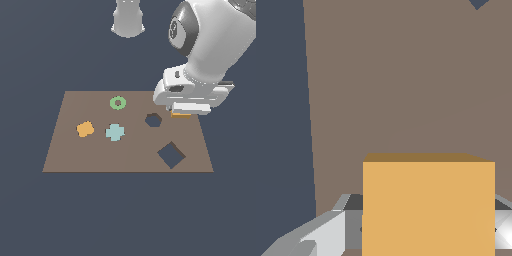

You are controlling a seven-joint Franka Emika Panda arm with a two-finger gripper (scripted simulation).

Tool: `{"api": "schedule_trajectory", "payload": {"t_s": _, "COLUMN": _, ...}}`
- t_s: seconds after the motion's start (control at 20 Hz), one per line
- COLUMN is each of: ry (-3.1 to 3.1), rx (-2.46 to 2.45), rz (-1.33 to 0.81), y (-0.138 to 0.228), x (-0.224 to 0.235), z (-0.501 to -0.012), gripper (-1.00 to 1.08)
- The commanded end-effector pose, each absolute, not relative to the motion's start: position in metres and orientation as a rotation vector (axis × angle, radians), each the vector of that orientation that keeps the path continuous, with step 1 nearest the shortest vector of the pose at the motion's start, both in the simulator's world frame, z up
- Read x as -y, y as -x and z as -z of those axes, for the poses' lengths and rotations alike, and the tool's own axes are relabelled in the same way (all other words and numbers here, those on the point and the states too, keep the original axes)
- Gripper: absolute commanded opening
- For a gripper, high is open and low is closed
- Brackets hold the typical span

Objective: Insert a designated object into the corresponding slot on a board.

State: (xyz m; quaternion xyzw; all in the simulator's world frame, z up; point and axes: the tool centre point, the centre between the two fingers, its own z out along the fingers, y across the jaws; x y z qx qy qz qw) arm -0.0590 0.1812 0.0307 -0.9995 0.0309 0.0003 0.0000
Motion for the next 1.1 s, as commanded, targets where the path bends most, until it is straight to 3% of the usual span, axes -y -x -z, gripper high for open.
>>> {"api": "schedule_trajectory", "payload": {"t_s": 0.0, "ry": 3.14, "rx": -0.098, "rz": 0.0, "y": 0.0587, "x": -0.181, "z": -0.0298, "gripper": -1.0}}
{"api": "schedule_trajectory", "payload": {"t_s": 1.05, "ry": 3.141, "rx": 0.048, "rz": 0.0, "y": 0.0579, "x": -0.173, "z": -0.0312, "gripper": -1.0}}
